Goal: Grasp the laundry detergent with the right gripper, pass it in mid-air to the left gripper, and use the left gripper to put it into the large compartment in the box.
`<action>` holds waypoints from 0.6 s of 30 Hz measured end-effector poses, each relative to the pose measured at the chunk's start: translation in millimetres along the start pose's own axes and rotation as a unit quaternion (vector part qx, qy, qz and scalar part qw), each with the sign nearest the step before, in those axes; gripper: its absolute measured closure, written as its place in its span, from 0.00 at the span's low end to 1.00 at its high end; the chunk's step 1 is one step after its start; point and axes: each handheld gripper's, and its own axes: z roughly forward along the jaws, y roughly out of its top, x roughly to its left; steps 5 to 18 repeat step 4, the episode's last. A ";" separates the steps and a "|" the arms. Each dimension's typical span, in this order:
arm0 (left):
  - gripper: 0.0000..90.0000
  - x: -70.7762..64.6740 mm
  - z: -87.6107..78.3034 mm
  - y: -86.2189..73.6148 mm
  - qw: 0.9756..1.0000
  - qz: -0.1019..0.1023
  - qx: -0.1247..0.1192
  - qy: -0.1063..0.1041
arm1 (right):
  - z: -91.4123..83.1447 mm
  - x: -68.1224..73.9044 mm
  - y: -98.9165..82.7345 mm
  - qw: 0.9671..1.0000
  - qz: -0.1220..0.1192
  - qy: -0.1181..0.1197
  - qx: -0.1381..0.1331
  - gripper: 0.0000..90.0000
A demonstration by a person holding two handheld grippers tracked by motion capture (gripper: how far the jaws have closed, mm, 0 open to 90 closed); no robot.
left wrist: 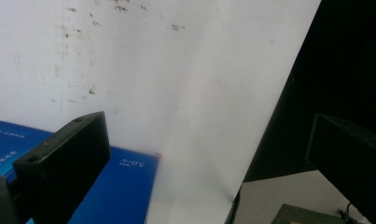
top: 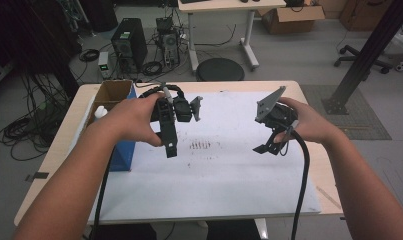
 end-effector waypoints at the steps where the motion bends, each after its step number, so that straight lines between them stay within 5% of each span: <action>1: 0.00 -0.4 0.4 -0.3 1.000 -0.002 -0.001 -0.001 | 0.0 0.0 0.3 1.000 -0.001 0.001 0.002 0.03; 18: 0.00 -0.2 0.9 -1.1 1.000 -0.006 -0.002 0.000 | 0.6 0.5 1.3 1.000 -0.001 -0.001 0.001 0.03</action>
